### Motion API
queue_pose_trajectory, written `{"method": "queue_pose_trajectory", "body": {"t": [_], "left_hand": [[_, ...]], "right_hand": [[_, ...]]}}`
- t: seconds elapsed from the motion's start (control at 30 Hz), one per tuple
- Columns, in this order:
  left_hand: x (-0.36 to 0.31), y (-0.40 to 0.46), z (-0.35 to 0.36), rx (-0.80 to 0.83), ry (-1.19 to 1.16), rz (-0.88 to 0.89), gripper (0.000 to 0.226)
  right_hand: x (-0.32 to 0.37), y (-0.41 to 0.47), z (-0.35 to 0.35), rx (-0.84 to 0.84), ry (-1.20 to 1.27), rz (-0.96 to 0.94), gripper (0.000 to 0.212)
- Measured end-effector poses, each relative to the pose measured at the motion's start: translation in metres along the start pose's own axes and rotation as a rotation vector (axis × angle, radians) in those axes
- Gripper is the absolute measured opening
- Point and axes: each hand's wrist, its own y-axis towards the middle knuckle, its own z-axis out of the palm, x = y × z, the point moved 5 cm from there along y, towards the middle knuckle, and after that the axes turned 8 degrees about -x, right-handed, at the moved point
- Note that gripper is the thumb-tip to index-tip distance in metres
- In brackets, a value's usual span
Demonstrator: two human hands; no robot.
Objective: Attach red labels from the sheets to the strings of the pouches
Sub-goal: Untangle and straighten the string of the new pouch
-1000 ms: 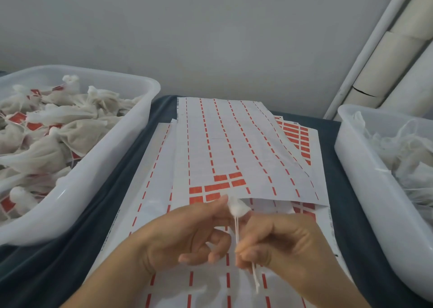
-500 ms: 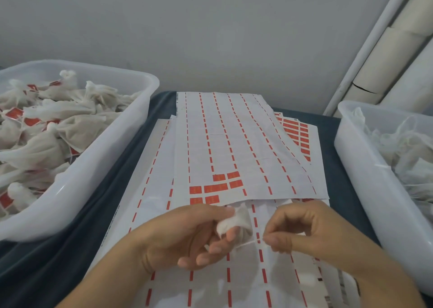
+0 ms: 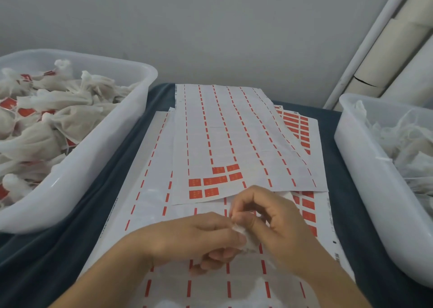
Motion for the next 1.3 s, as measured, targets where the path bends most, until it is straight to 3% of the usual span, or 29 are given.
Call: {"method": "queue_pose_trajectory", "body": {"t": [0.1,0.2,0.27,0.43,0.77,0.93,1.1,1.3], "left_hand": [[-0.001,-0.001,0.003,0.000,-0.043,0.030,0.031],[-0.001,0.000,0.005,0.002,-0.075,0.051,0.032],[0.001,0.001,0.005,-0.009,-0.072,0.053,0.031],[0.000,0.002,0.004,-0.015,-0.100,0.065,0.032],[-0.001,0.005,0.004,-0.051,-0.162,0.070,0.030],[-0.002,0.004,0.005,-0.025,-0.185,0.077,0.030],[-0.001,0.005,0.002,-0.067,-0.202,0.060,0.029],[0.003,0.007,-0.001,-0.089,-0.219,0.042,0.028]], "right_hand": [[-0.003,0.001,-0.001,0.016,0.061,0.090,0.006],[-0.008,0.002,-0.007,-0.022,0.113,0.213,0.038],[-0.010,0.002,-0.010,-0.061,0.092,0.264,0.044],[-0.006,0.001,-0.009,-0.013,0.053,0.184,0.011],[-0.010,0.001,-0.011,-0.031,0.107,0.263,0.015],[-0.015,0.000,-0.011,-0.065,0.164,0.354,0.033],[-0.011,-0.001,-0.010,-0.072,0.134,0.333,0.020],[-0.016,0.000,-0.007,-0.034,0.041,0.311,0.026]]}}
